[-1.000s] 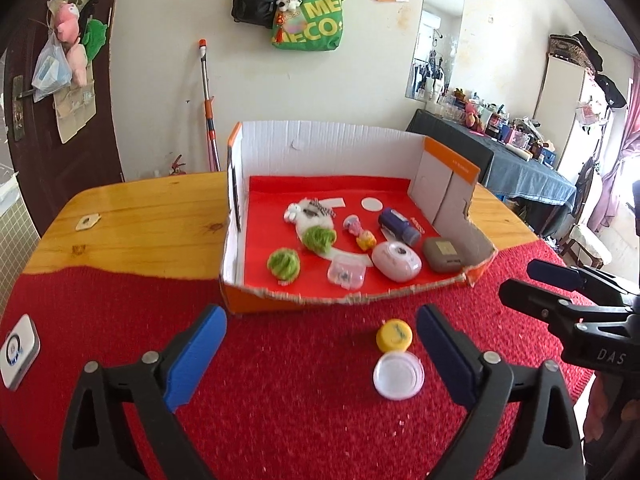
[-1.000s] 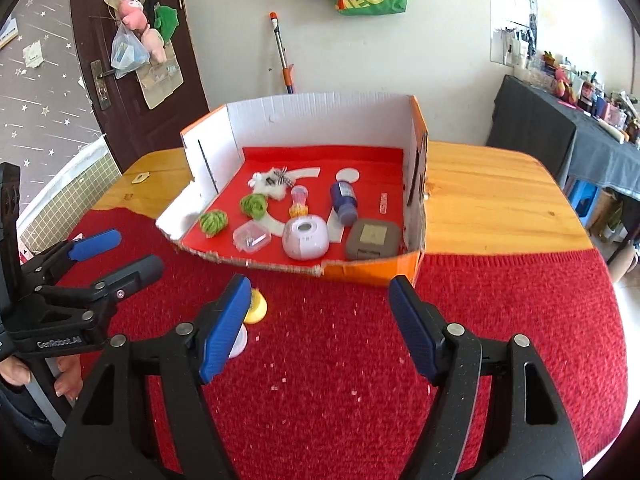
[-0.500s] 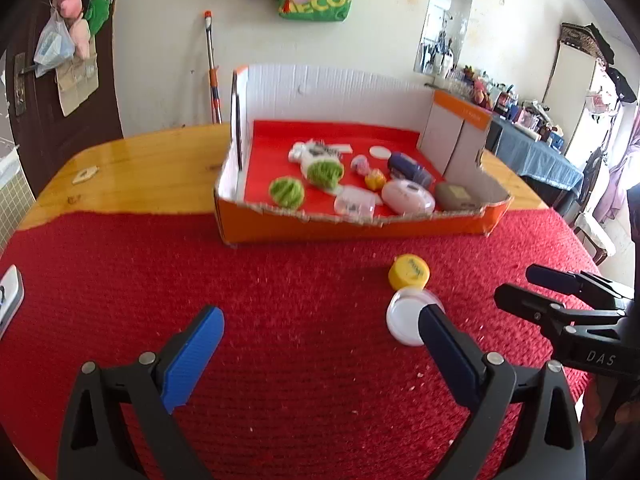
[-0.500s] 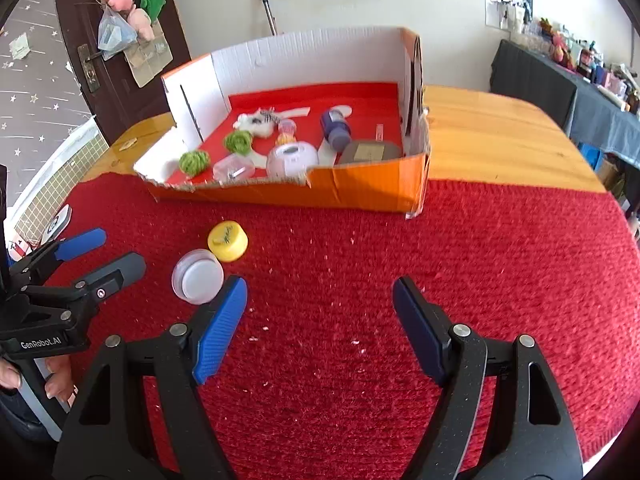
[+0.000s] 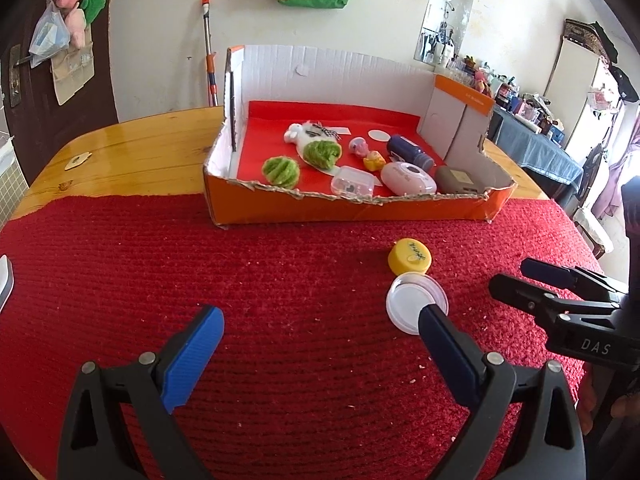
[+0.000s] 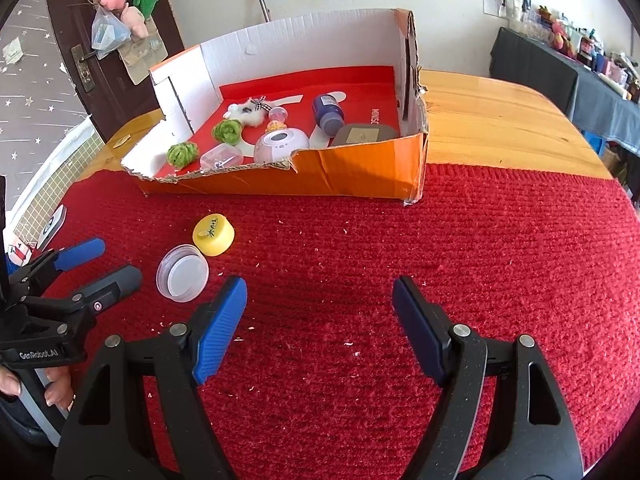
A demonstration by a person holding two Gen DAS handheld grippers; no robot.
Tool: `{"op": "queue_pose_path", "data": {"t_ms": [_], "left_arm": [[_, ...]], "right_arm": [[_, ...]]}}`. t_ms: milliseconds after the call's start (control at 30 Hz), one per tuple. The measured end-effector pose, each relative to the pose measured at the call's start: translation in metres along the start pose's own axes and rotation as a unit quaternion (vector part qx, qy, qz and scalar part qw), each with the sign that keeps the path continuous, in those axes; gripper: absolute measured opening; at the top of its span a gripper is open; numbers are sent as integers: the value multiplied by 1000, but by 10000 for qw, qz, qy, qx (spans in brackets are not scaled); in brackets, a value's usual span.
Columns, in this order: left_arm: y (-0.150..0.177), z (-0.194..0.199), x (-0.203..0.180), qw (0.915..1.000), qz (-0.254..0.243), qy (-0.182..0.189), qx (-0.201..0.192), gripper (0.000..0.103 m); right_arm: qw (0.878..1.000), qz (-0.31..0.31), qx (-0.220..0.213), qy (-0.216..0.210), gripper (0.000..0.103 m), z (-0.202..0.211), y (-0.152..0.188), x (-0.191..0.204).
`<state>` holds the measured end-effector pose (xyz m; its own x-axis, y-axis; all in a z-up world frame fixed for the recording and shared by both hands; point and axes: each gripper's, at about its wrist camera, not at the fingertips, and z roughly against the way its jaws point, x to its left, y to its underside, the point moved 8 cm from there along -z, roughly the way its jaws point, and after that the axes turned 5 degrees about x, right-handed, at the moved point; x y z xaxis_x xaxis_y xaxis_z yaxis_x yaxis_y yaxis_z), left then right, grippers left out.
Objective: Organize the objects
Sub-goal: 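Move the left tool toward the yellow cap while the right tool approaches the clear lid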
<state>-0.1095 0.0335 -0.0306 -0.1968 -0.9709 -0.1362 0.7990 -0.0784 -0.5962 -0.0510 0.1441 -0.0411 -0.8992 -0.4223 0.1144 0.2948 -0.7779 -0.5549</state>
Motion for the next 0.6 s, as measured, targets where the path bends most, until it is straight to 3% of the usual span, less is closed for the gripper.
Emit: {"op": "queue_pose_path", "data": {"t_ms": [600], "left_arm": [[-4, 8, 21, 9999, 141, -40, -59, 100]], "right_arm": [[9998, 117, 62, -115, 75, -4, -1, 23]]}}
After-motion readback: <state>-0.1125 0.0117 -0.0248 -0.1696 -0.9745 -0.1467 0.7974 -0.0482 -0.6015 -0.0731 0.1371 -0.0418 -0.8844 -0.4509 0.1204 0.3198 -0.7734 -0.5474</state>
